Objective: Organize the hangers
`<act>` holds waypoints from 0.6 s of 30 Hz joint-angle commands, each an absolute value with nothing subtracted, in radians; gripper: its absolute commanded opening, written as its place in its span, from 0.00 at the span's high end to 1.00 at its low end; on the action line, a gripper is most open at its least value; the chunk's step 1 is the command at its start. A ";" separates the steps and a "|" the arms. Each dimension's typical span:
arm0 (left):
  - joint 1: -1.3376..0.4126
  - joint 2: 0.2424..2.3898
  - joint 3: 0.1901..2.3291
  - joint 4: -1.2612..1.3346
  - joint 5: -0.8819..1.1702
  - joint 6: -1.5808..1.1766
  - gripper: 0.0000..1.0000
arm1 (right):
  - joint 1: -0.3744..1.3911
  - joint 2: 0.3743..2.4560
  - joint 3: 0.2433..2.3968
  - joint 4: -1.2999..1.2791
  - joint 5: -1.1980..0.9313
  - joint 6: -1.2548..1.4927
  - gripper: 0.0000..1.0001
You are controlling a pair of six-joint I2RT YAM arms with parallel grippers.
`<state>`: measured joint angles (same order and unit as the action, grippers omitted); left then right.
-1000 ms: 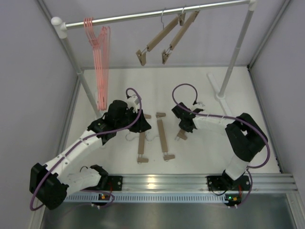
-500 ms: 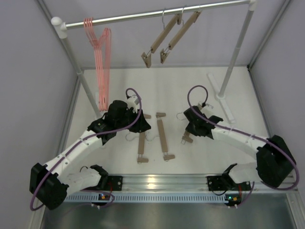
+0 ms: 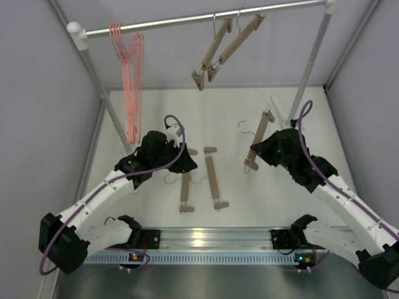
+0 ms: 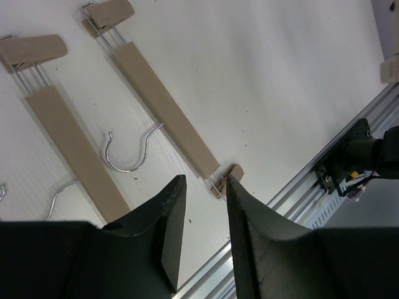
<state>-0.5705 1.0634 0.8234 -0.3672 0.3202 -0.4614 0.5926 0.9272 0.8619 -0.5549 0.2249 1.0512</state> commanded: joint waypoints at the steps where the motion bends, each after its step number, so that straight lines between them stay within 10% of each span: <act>1: -0.565 1.058 0.828 -0.347 0.311 -0.454 0.63 | 0.514 0.891 0.984 -0.545 0.126 1.014 1.00; 18: -0.565 1.066 0.827 -0.347 0.314 -0.448 0.63 | 0.252 1.084 1.419 -0.408 -0.228 1.072 1.00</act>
